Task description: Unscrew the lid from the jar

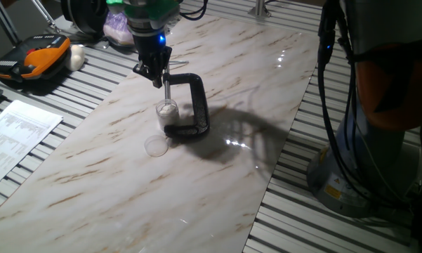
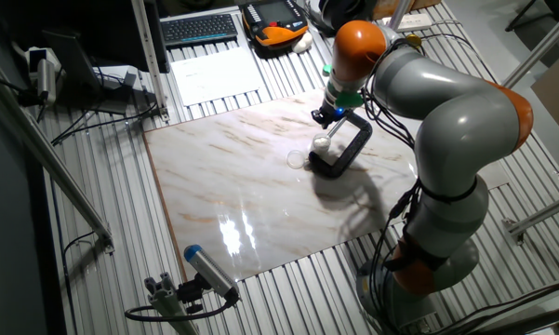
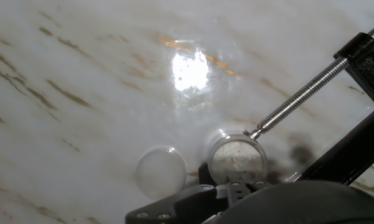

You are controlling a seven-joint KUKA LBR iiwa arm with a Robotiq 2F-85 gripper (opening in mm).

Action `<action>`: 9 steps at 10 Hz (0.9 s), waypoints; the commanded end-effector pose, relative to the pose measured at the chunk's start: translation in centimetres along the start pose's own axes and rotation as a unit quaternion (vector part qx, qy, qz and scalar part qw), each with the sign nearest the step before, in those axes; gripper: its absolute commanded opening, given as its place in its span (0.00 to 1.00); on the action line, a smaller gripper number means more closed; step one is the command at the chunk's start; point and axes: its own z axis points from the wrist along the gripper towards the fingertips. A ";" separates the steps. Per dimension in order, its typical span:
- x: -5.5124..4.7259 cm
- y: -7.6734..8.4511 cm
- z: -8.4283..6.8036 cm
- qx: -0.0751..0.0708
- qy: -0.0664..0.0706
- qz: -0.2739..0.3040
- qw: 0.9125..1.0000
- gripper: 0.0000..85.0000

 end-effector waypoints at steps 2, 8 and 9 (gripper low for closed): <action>0.1 0.0 0.0 0.000 0.001 0.002 1.000 0.00; 0.1 -0.3 0.0 0.009 -0.002 -0.002 1.000 0.00; 0.1 -0.3 0.0 0.009 -0.002 -0.002 1.000 0.00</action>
